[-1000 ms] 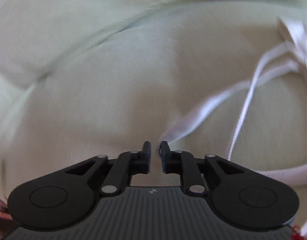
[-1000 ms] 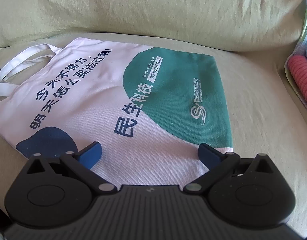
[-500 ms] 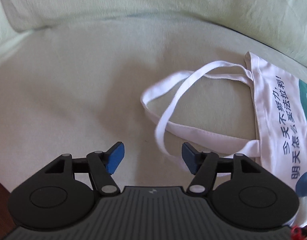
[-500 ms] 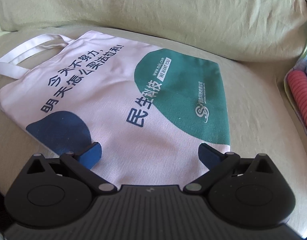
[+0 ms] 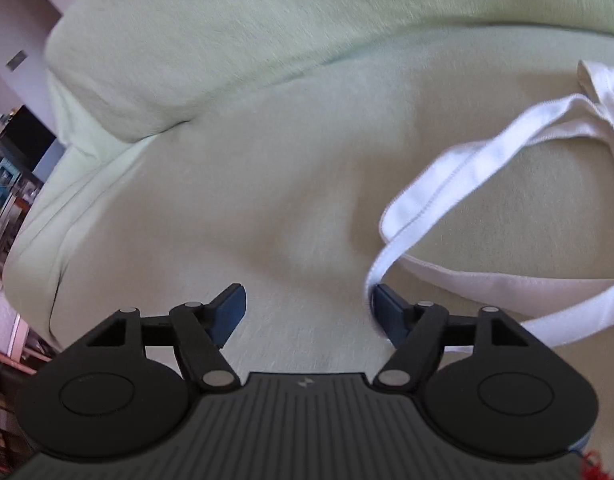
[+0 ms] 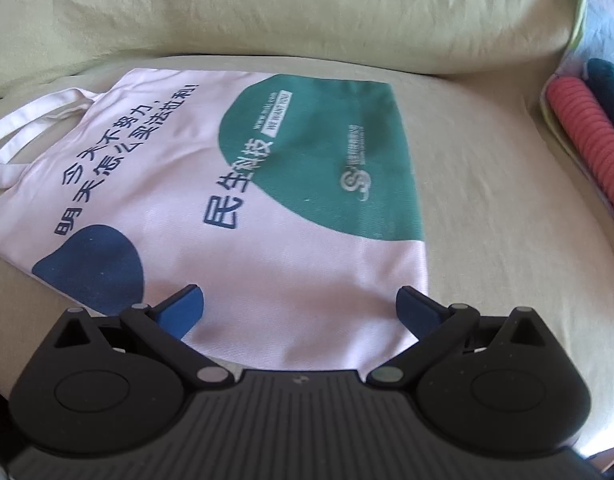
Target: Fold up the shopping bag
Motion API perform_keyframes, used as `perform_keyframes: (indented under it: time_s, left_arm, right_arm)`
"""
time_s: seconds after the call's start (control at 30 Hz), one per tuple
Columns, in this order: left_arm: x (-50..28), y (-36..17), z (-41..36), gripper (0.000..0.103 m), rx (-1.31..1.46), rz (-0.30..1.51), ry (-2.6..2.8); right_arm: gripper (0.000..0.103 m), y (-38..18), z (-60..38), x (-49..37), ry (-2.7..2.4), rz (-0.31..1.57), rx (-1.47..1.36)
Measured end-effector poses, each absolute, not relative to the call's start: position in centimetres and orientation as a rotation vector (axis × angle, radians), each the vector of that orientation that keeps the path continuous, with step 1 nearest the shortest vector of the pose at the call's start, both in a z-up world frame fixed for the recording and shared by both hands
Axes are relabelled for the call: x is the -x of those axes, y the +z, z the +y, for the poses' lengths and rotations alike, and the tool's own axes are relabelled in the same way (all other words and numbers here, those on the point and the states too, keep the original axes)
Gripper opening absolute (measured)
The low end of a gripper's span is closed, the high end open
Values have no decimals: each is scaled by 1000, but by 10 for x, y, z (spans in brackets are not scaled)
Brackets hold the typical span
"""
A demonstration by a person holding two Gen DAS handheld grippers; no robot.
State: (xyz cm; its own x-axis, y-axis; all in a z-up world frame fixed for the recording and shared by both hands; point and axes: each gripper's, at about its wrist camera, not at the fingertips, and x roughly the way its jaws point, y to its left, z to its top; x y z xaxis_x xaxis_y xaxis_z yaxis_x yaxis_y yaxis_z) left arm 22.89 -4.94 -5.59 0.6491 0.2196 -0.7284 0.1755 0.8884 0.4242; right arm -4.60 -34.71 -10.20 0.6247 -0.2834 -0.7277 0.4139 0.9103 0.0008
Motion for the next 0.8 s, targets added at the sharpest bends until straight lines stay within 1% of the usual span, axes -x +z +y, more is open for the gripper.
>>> perform_keyframes:
  time_s: [0.03, 0.1, 0.13, 0.17, 0.27, 0.37, 0.5, 0.57, 0.63, 0.73, 0.8]
  left_arm:
    - [-219, -48, -47, 76, -474, 858, 29]
    - [-197, -33, -47, 83, -462, 825, 33]
    - [-189, -29, -49, 89, -458, 816, 26]
    - [-184, -27, -50, 91, -452, 814, 6]
    - [-193, -26, -46, 91, -382, 840, -49]
    - [-207, -18, -32, 90, -354, 791, -54]
    - [-203, 16, -26, 90, -391, 700, -59]
    - [-185, 33, -30, 90, -388, 665, -108]
    - [-149, 43, -40, 91, -409, 628, -149]
    - [-100, 39, -60, 91, -389, 688, -209]
    - [-64, 32, -77, 91, -331, 766, -273]
  right_arm:
    - [101, -98, -347, 51, -406, 790, -178]
    - [101, -90, -347, 63, -411, 765, -188]
    - [101, -86, -347, 67, -416, 758, -193]
    - [101, -83, -347, 71, -420, 752, -198]
    - [101, -73, -344, 86, -405, 736, -232]
    - [101, -63, -336, 102, -383, 718, -247]
    - [101, -48, -324, 124, -383, 679, -234]
    - [101, -41, -323, 130, -392, 660, -241]
    - [101, -33, -322, 137, -404, 637, -251]
    - [101, -23, -321, 144, -409, 609, -259]
    - [101, -15, -320, 148, -415, 594, -268]
